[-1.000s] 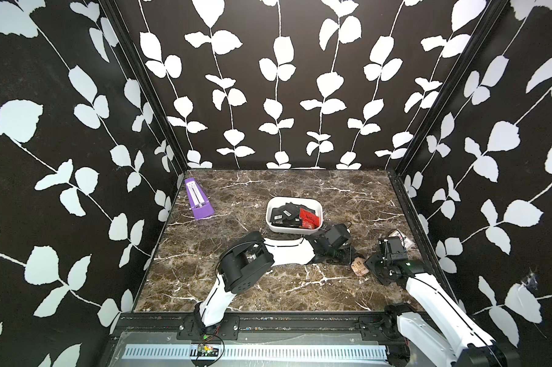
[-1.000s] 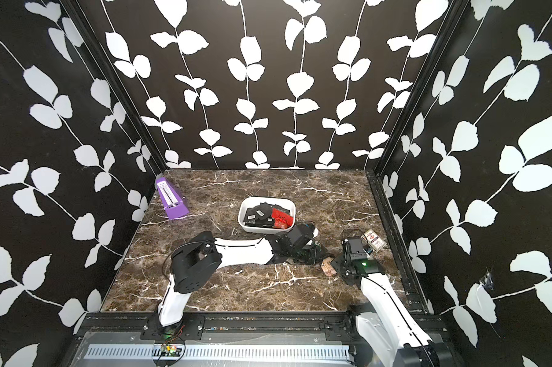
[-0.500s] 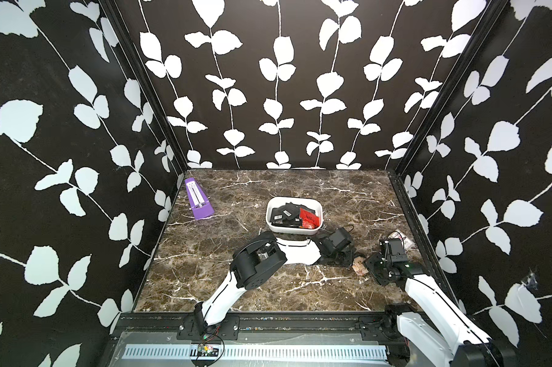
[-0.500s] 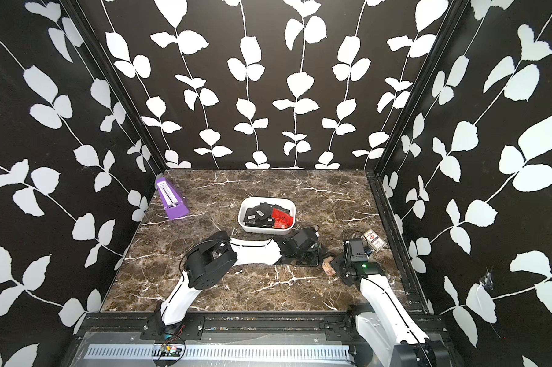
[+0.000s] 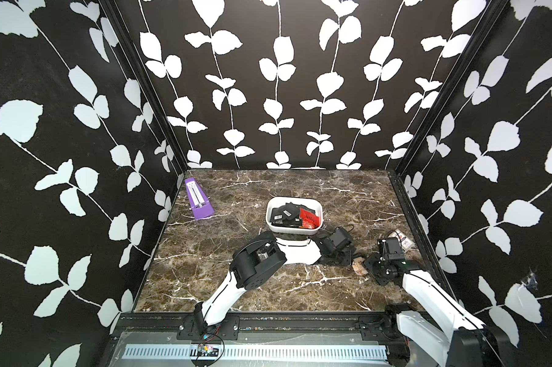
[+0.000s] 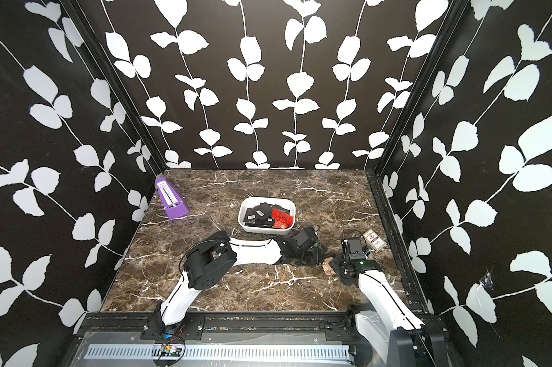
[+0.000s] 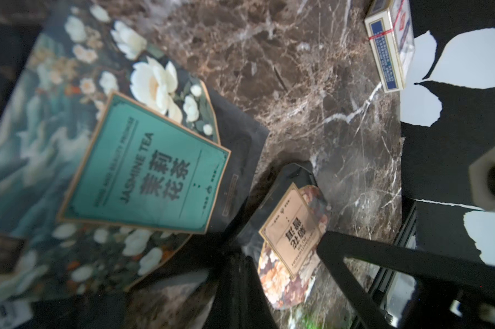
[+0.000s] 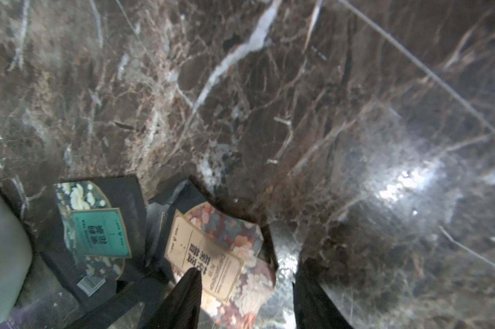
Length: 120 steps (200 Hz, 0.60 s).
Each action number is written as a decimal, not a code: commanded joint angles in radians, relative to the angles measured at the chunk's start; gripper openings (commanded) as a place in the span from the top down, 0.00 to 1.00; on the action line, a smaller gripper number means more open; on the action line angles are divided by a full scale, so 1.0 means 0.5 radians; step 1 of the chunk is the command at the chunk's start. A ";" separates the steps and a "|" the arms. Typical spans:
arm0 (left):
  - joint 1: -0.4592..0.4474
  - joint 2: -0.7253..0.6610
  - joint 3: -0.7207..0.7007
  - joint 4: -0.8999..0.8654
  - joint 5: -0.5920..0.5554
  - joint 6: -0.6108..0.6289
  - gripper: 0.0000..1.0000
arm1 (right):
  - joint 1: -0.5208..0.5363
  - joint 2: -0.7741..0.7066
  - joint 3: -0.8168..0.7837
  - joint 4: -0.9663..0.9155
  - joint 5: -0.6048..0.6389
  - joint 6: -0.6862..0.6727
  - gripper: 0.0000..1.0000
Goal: Put the tea bags into the storage box
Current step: Pick up the tea bag from the center of the board.
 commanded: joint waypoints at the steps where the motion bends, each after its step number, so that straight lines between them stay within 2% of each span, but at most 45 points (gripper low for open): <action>1: -0.011 -0.012 -0.021 -0.148 -0.046 0.011 1.00 | -0.011 0.052 -0.081 0.076 0.018 -0.015 0.46; 29: -0.014 -0.011 -0.034 -0.149 -0.049 0.016 1.00 | -0.011 0.120 -0.090 0.131 0.017 -0.029 0.51; 120: -0.020 0.009 -0.025 -0.114 -0.022 0.018 1.00 | -0.008 0.188 -0.051 0.134 0.027 -0.082 0.89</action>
